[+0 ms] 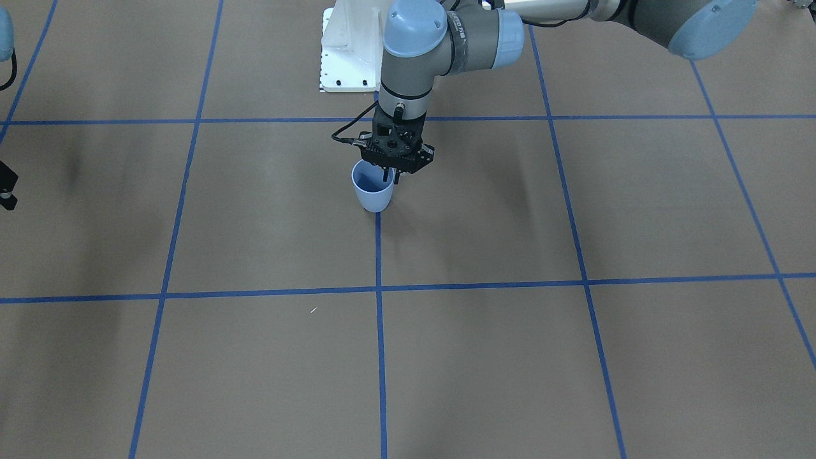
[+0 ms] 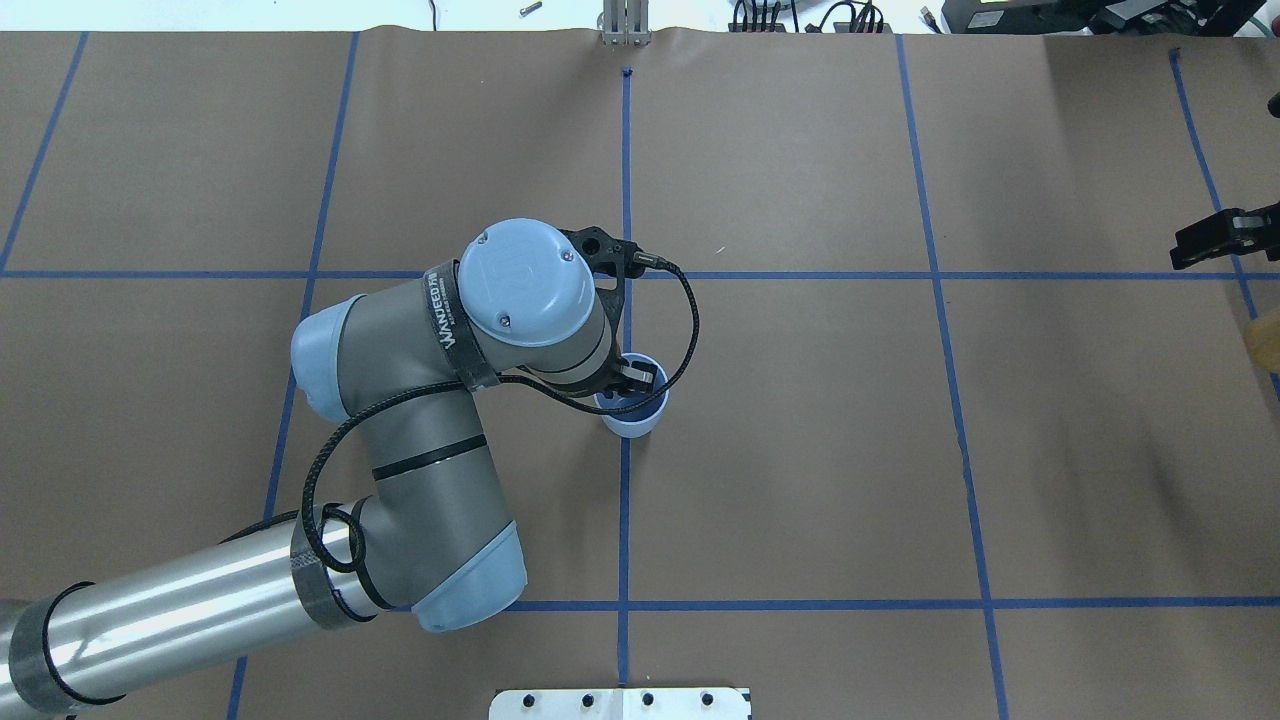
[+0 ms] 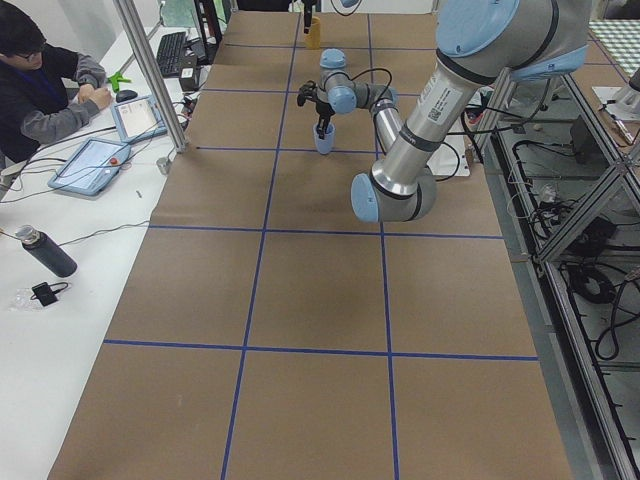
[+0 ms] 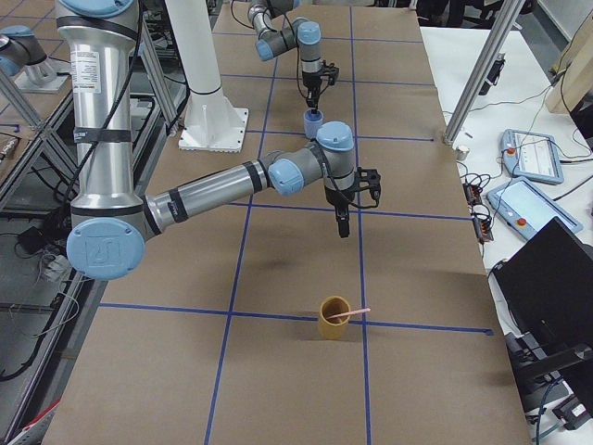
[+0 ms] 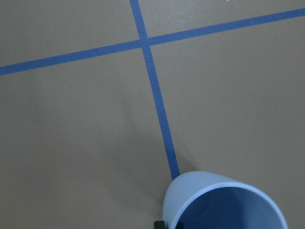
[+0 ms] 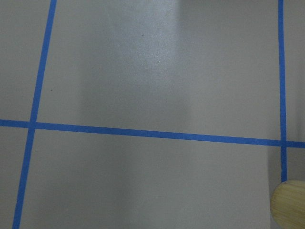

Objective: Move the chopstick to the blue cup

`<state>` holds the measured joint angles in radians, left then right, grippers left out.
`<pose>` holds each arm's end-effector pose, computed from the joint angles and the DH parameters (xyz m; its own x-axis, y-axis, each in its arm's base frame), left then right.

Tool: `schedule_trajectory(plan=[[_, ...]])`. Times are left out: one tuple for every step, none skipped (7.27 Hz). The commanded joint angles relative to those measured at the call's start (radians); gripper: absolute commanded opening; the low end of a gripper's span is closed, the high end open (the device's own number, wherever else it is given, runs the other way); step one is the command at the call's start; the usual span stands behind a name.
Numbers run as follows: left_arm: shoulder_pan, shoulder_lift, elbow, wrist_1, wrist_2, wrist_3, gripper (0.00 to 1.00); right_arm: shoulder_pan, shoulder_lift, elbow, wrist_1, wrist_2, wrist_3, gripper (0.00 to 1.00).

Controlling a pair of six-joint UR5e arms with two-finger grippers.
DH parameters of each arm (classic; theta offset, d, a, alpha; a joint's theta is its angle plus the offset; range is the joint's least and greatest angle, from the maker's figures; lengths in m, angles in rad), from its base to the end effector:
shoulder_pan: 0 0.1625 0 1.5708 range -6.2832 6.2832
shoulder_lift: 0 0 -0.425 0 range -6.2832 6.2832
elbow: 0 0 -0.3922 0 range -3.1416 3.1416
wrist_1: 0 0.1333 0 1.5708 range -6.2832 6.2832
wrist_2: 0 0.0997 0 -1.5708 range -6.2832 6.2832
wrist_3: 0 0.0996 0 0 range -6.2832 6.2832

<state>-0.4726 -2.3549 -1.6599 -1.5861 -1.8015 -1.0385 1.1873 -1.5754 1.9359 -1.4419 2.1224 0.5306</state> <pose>0.5642 -0.4126 0.1466 0.6285 0.2336 -0.7419 -0.0393 0.9622 0.2697 -0.1092 -0.4874 0.4772 0.7688 -0.0577 0.6368 -0.0682 0.9828 0.1714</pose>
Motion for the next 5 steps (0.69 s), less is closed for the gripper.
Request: schedule_trajectory(plan=[[-0.012,0.009,-0.059,-0.002,0.028,-0.005,0.98,0.0,0.002,0.0,0.0,0.004,0.0,1.0],[-0.083,0.013,-0.107,0.002,-0.017,-0.005,0.98,0.0,0.009,-0.001,0.0,0.005,-0.001,1.0],[-0.198,0.032,-0.11,-0.003,-0.215,0.008,0.98,0.001,0.011,-0.002,0.0,0.008,-0.006,1.0],[-0.328,0.08,-0.121,-0.005,-0.352,0.073,0.98,0.021,0.012,-0.003,-0.011,0.011,-0.021,1.0],[-0.447,0.168,-0.139,-0.002,-0.44,0.271,0.99,0.059,-0.001,-0.005,-0.015,0.016,-0.093,1.0]])
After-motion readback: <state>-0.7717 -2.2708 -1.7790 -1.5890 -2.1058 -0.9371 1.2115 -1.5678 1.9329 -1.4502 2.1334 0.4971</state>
